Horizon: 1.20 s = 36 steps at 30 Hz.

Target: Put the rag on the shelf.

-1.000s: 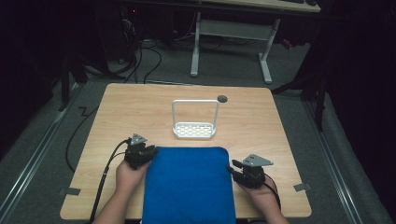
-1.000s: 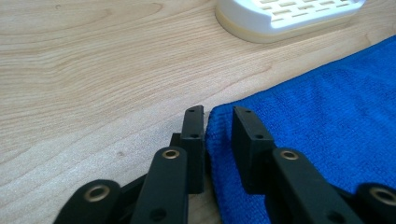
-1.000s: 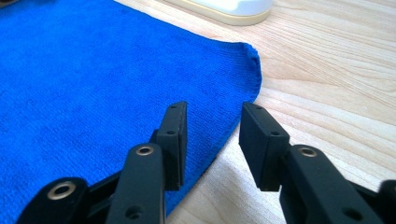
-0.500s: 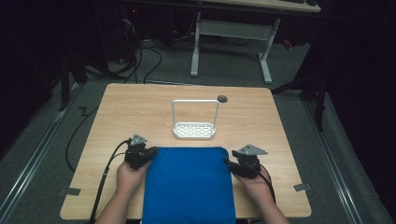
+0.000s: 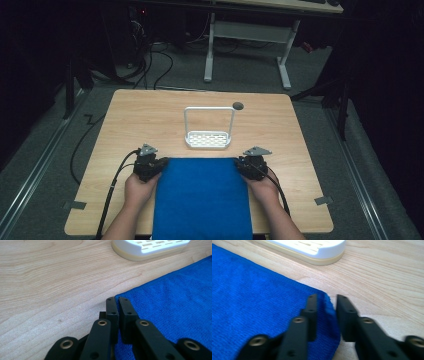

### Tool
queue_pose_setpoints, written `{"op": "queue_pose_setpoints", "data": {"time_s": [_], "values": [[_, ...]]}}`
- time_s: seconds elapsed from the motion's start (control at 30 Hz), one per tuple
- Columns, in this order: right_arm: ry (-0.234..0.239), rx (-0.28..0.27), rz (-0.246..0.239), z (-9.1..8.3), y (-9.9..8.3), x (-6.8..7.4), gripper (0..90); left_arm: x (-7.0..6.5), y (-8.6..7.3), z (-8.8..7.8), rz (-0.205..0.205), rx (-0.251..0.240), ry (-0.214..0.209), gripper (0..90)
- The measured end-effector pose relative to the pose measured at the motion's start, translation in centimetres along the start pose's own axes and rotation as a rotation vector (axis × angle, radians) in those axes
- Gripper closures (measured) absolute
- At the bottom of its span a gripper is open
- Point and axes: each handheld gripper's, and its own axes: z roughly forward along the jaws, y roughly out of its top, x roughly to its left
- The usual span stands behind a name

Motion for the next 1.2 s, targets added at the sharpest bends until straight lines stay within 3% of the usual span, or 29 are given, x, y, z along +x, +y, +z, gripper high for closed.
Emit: {"op": "queue_pose_setpoints", "data": {"time_s": [0.07, 0.17, 0.3, 0.33, 0.47, 0.7, 0.9, 1.2], "values": [[-0.002, -0.009, -0.032, -0.1, -0.1, 0.4, 87.8, -0.1, 0.0, 0.0, 0.002, -0.006, -0.005, 87.3], [0.006, -0.016, -0.053, -0.3, -0.1, 0.6, 88.0, -0.3, -0.2, -0.2, 0.018, -0.018, -0.007, 87.4], [0.021, -0.054, -0.043, -1.0, -0.1, 0.7, 88.1, -0.4, -0.3, -0.5, 0.032, -0.041, -0.006, 87.4], [0.027, -0.069, -0.040, -1.3, -0.1, 0.8, 88.1, -0.7, -0.4, -0.6, 0.053, -0.056, 0.017, 87.4], [0.022, -0.089, -0.042, -1.8, -0.1, 0.9, 88.1, -0.8, -0.4, -0.7, 0.068, -0.048, 0.031, 87.5], [0.023, -0.120, -0.049, -2.5, 0.0, 1.3, 88.2, -1.2, -0.5, -1.6, 0.032, -0.084, -0.013, 87.5], [0.036, -0.167, -0.068, -3.6, 0.2, 1.9, 88.3, -2.0, -0.2, -2.9, 0.034, -0.132, -0.021, 87.5], [0.049, -0.237, -0.040, -4.7, 0.6, 2.0, 88.3, -2.7, 0.4, -4.2, 0.045, -0.193, -0.024, 87.5]]}}
